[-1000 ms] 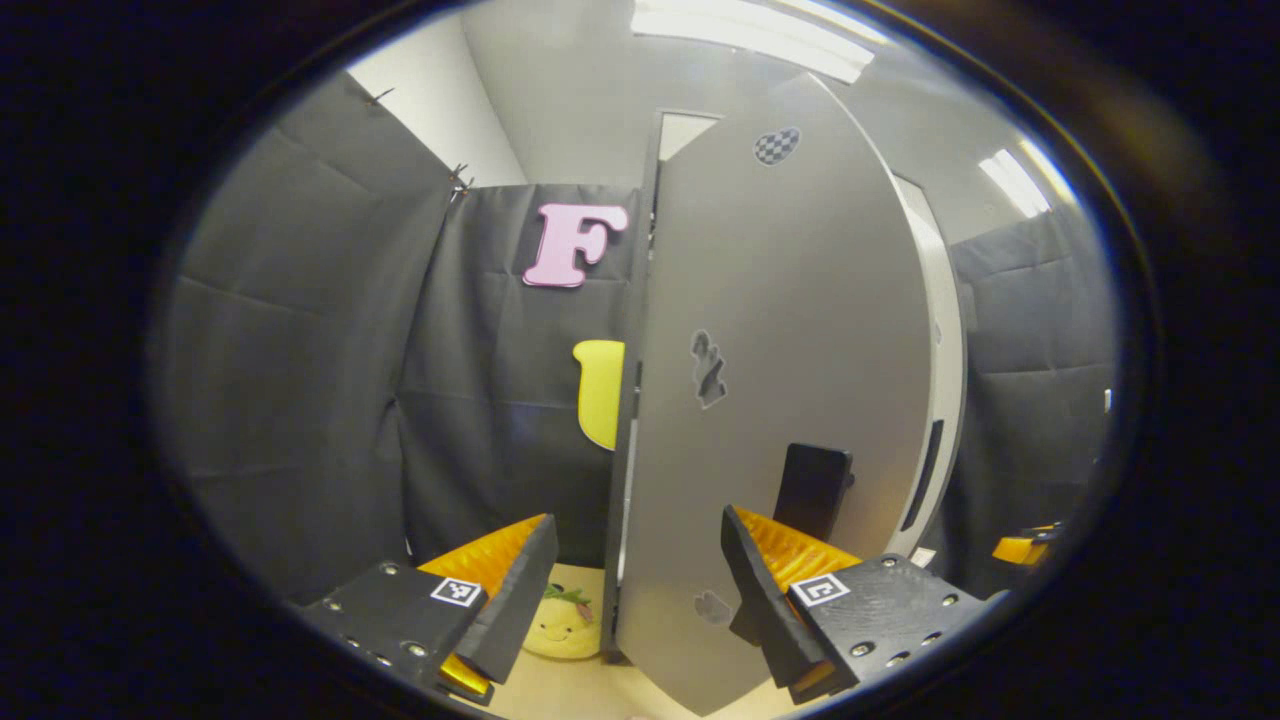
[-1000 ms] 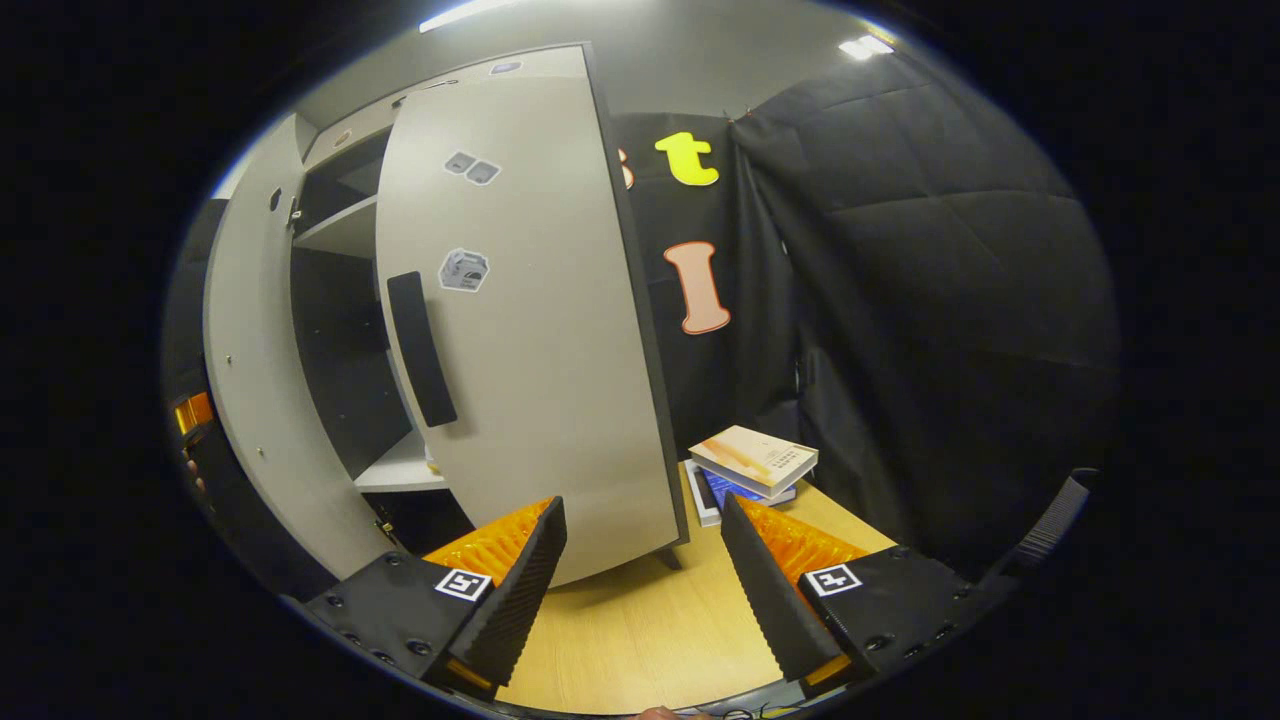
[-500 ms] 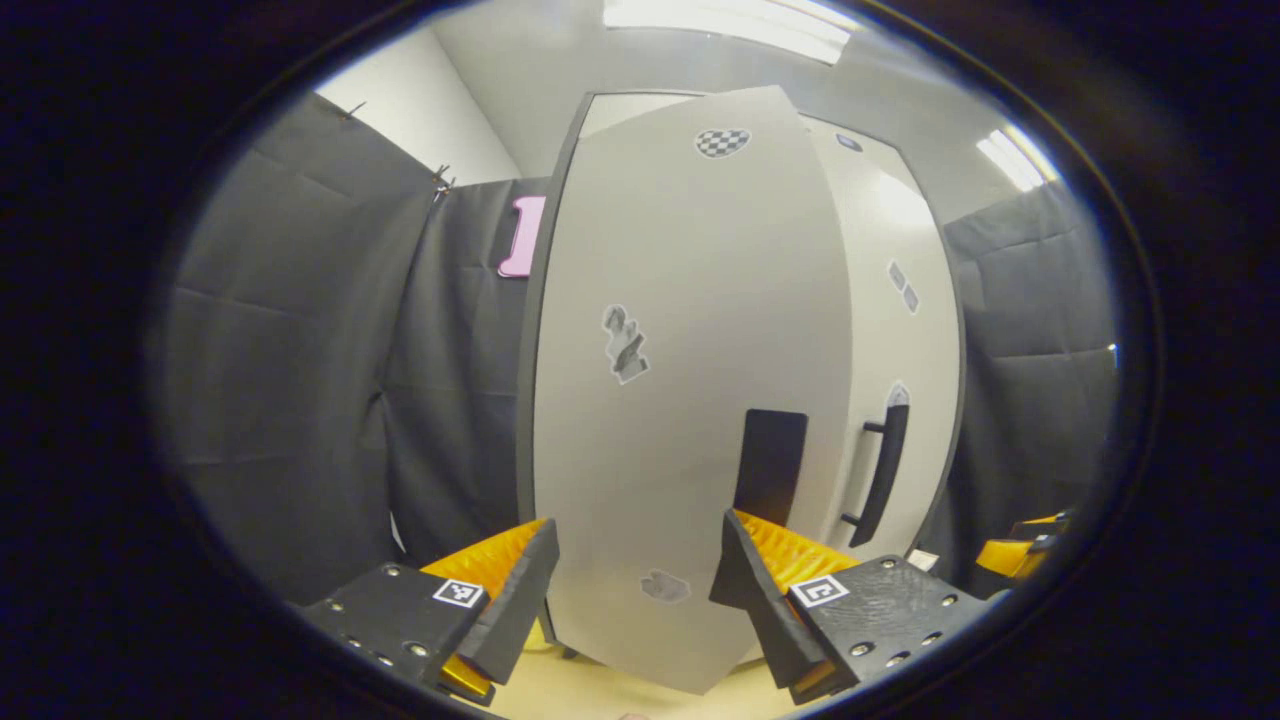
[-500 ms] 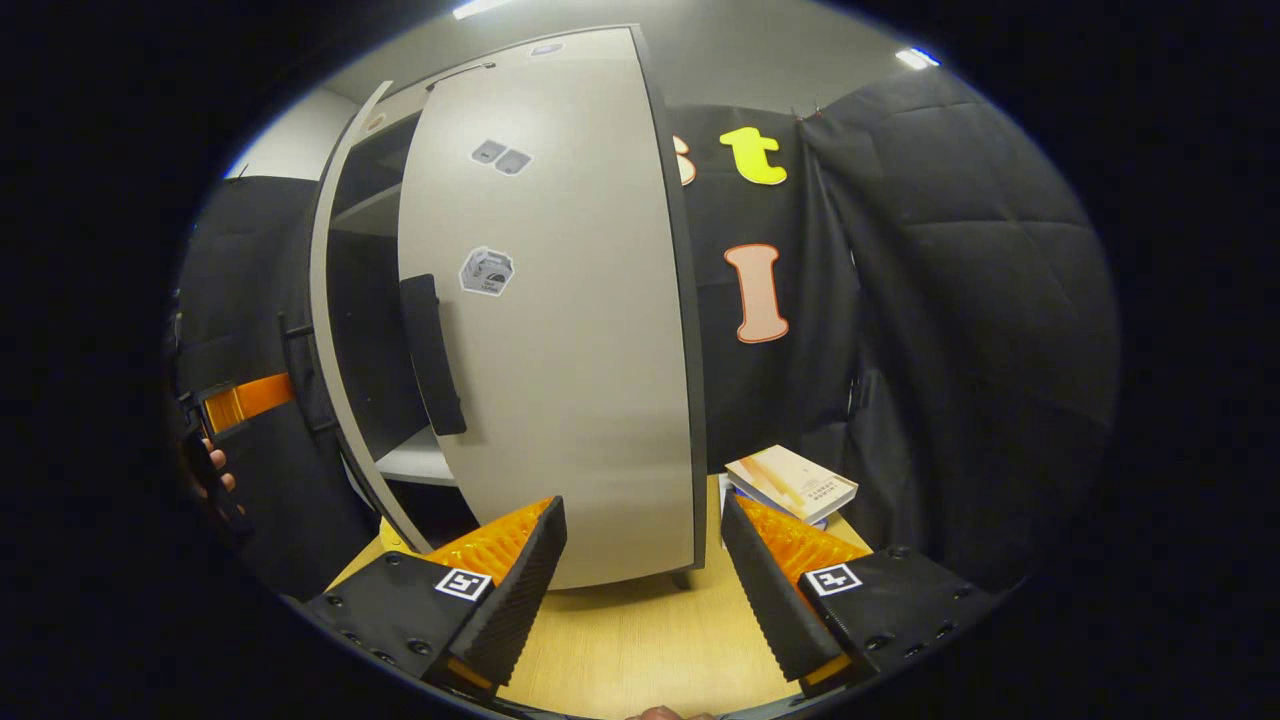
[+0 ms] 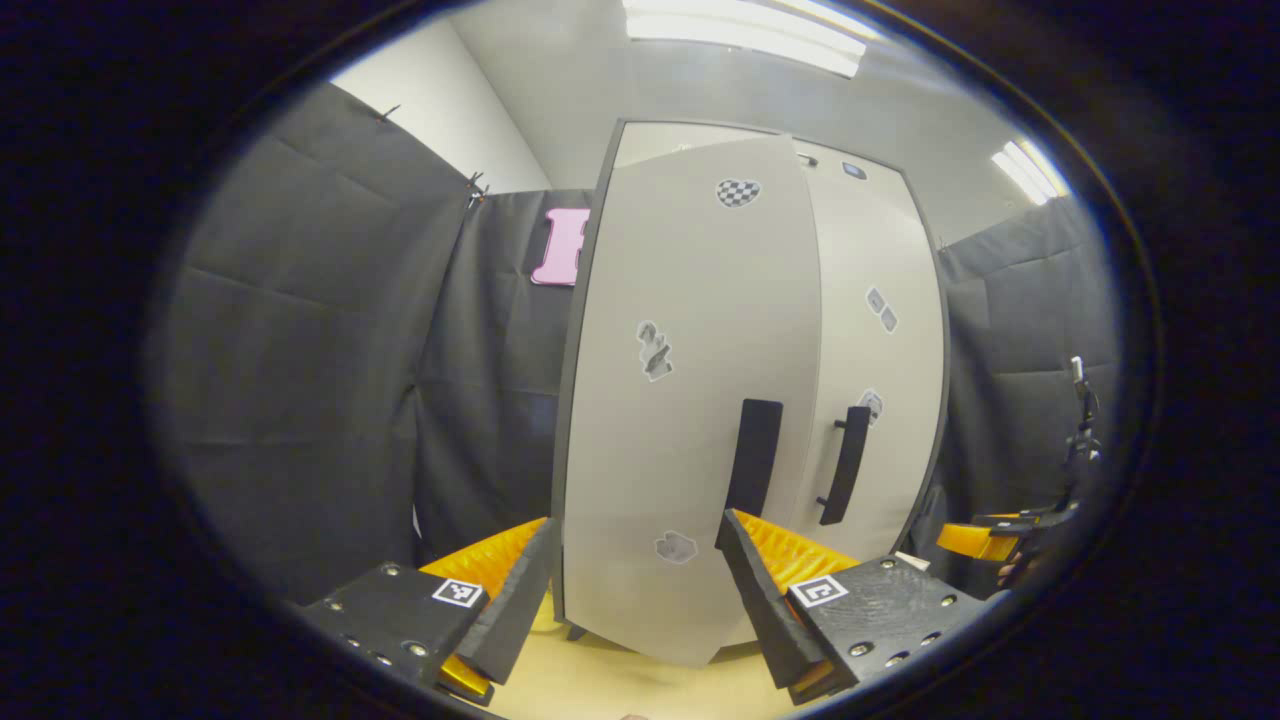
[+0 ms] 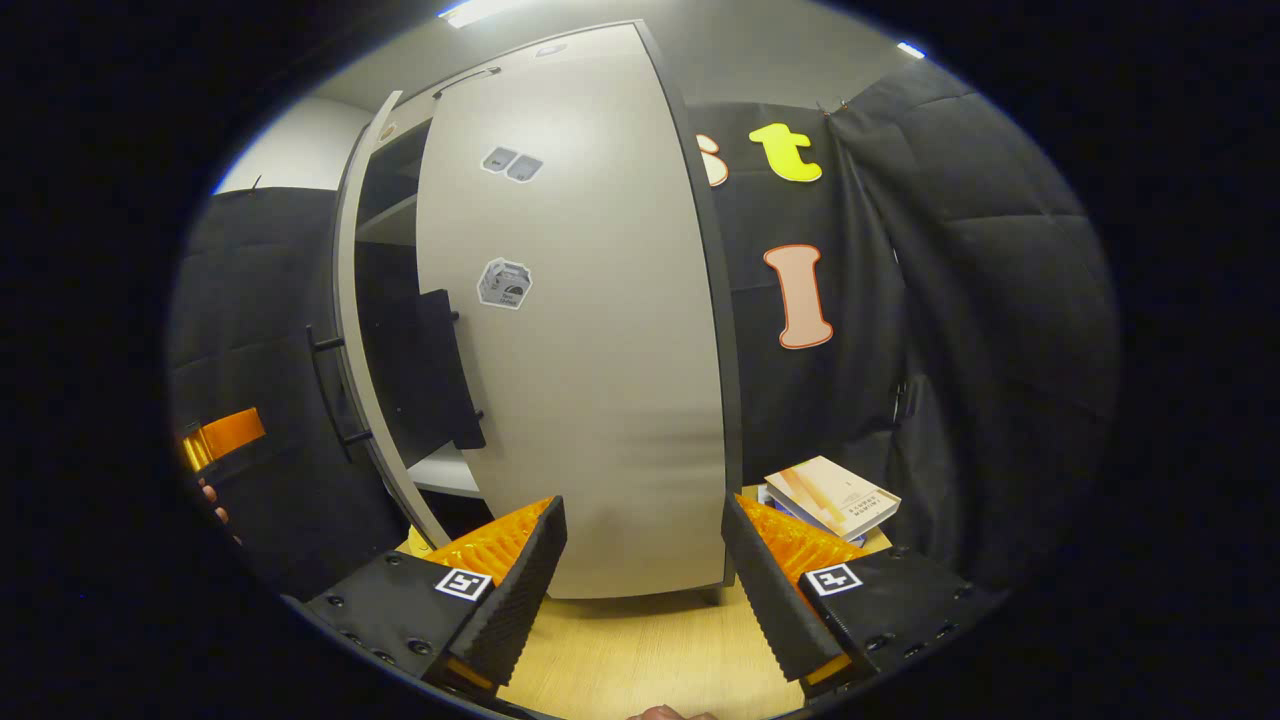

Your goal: Grab one shoe with the right hand and put it into the shoe cabinet, grab the other shoe with the left hand and put it into the shoe cabinet; then close the right door with the right hand and the left door with the left hand.

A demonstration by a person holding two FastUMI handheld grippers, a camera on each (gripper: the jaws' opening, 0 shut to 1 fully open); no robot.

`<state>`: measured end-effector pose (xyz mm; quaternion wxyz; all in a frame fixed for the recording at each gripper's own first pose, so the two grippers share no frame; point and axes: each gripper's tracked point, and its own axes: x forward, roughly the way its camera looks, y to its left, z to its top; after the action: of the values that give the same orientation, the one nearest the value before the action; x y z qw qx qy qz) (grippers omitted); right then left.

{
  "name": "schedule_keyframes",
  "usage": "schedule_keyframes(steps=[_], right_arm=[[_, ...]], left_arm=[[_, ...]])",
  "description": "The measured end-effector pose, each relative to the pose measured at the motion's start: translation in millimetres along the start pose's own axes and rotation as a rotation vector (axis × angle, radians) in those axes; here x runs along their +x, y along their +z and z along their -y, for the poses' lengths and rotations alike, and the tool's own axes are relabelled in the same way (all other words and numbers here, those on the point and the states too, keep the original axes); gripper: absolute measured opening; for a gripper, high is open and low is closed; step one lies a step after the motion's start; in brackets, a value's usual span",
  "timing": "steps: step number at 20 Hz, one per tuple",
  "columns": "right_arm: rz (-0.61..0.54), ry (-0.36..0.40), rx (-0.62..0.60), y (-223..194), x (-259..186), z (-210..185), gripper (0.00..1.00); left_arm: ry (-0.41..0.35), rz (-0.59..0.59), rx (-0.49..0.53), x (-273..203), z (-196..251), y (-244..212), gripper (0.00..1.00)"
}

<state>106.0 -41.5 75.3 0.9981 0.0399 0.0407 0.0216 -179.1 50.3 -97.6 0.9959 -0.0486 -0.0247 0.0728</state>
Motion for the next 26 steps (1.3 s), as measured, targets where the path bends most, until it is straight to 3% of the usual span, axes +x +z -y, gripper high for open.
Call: schedule_keyframes(steps=[5, 11, 18, 26], right_arm=[[0.052, 0.004, -0.019, 23, 5, 7, 0.98], [0.105, 0.01, -0.082, 36, -10, 30, 0.98], [0.078, -0.059, -0.057, 29, -17, 45, 0.98], [0.041, -0.061, -0.066, 23, 0, 8, 0.98]], left_arm=[[-0.068, 0.032, 0.078, -23, 29, 8, 0.96], [-0.072, 0.027, -0.005, -49, 57, -7, 0.93], [-0.053, 0.019, -0.014, -49, 41, -11, 0.93], [0.003, -0.001, -0.044, -39, -4, -22, 0.92]])
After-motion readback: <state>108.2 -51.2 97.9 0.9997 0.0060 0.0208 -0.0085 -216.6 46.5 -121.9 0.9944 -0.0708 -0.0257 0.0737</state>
